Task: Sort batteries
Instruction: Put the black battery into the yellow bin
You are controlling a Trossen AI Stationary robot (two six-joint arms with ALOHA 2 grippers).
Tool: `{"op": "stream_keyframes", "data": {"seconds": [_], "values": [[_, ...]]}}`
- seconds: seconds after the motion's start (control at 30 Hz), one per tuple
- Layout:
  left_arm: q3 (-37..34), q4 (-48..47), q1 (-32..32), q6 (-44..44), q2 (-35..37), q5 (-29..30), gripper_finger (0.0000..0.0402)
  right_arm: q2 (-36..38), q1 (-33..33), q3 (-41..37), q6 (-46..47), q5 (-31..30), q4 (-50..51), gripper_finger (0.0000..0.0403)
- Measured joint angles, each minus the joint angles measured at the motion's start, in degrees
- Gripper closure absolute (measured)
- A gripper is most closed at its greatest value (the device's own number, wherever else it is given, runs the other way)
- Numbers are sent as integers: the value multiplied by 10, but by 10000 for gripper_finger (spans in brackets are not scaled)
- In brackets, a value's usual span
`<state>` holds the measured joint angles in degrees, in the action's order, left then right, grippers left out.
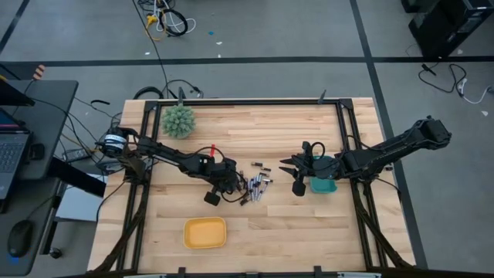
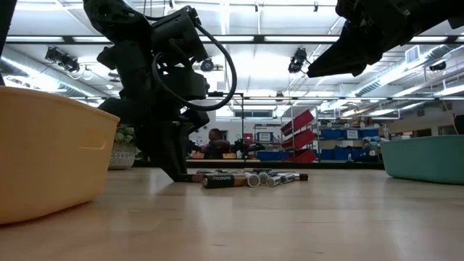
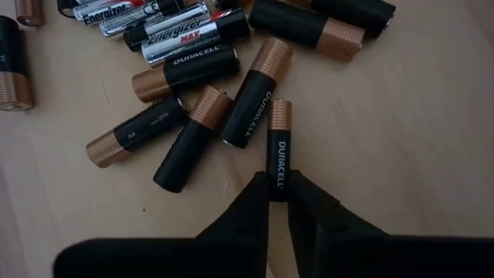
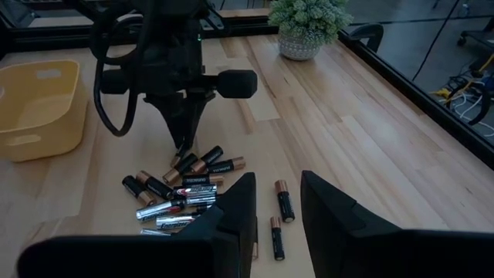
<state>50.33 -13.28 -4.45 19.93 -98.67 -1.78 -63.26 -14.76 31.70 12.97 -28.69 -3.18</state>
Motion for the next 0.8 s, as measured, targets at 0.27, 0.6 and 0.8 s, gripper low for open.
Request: {"op": "stream_keyframes", "data": {"seconds": [0.27, 0.6, 0.8], "values": [[-1, -10, -6, -24, 8, 2, 367, 0, 0, 0, 0, 0, 0, 313], [-2, -39, -17, -56, 58, -1, 367, 0, 0, 0, 0, 0, -1, 313], [-2, -58, -24, -83, 137, -3, 368, 0, 0, 0, -6, 0, -2, 313]]}}
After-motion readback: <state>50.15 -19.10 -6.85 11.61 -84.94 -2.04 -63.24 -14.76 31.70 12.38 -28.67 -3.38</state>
